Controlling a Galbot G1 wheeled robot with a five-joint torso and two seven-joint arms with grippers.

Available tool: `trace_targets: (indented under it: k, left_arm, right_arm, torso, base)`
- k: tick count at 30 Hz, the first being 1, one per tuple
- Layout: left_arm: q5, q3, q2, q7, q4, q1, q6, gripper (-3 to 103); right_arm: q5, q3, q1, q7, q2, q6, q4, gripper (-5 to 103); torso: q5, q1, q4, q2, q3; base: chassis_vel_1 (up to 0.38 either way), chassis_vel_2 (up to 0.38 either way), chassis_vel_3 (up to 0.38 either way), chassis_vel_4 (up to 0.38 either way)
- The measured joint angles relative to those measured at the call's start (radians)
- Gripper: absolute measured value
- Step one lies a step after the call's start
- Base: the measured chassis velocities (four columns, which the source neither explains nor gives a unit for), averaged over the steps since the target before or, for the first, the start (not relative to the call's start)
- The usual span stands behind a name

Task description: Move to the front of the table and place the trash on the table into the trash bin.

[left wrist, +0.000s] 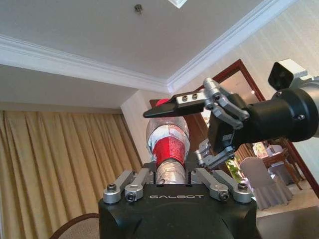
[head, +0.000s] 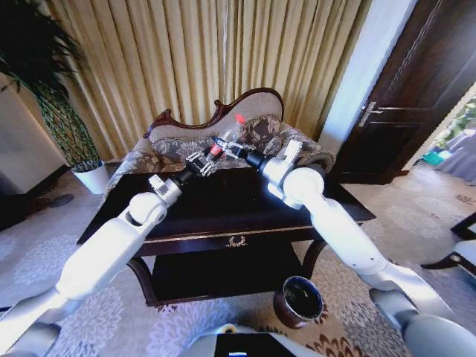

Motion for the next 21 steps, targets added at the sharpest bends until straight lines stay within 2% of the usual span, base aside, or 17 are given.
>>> trace_targets:
  k: [9, 10, 11, 12, 15, 16, 19, 21]
  left_arm:
    - [0.011, 0.012, -0.021, -0.004, 0.003, -0.002, 0.002, 27]
    - [0.013, 0.015, -0.024, -0.004, 0.003, -0.002, 0.002, 27]
    - [0.015, 0.015, -0.025, -0.004, 0.003, 0.000, 0.002, 27]
    - [0.015, 0.015, -0.025, -0.004, 0.003, 0.000, 0.002, 27]
    - [0.018, 0.013, -0.026, -0.004, 0.001, 0.008, 0.001, 26]
    - [0.018, 0.013, -0.026, -0.004, 0.001, 0.008, 0.001, 26]
    - [0.019, 0.012, -0.026, -0.004, 0.000, 0.015, 0.001, 26]
    - [0.019, 0.012, -0.026, -0.004, 0.000, 0.016, 0.001, 26]
  right_arm:
    - [-0.002, 0.001, -0.002, 0.002, 0.001, 0.000, -0.002, 102]
    - [-0.003, 0.004, -0.005, 0.003, 0.001, 0.000, -0.003, 99]
    - [-0.004, 0.006, -0.007, 0.005, 0.001, 0.000, -0.004, 90]
    - [-0.004, 0.006, -0.007, 0.005, 0.001, 0.000, -0.004, 90]
    - [-0.005, 0.007, -0.009, 0.006, 0.000, 0.001, -0.005, 74]
    - [-0.005, 0.007, -0.009, 0.006, 0.000, 0.001, -0.005, 74]
    - [-0.006, 0.007, -0.012, 0.006, 0.000, 0.001, -0.005, 62]
    - [-0.007, 0.007, -0.013, 0.005, -0.001, 0.001, -0.005, 62]
  torso:
    - [-0.0001, 0.000, 0.0000, 0.000, 0.000]
    - [-0.0001, 0.000, 0.0000, 0.000, 0.000]
    - [0.0000, 0.000, 0.0000, 0.000, 0.000]
    - [0.0000, 0.000, 0.0000, 0.000, 0.000]
    - [-0.0001, 0.000, 0.0000, 0.000, 0.000]
    - [-0.0001, 0.000, 0.0000, 0.000, 0.000]
    - [-0.0001, 0.000, 0.0000, 0.000, 0.000]
    - [0.0000, 0.000, 0.0000, 0.000, 0.000]
  base:
    - [0.000, 0.000, 0.000, 0.000]
    - [0.000, 0.000, 0.000, 0.000]
    - [0.000, 0.000, 0.000, 0.000]
    - [0.000, 0.000, 0.000, 0.000]
    - [0.000, 0.000, 0.000, 0.000]
    - [0.000, 0.000, 0.000, 0.000]
    - [0.000, 0.000, 0.000, 0.000]
    - [0.000, 0.000, 0.000, 0.000]
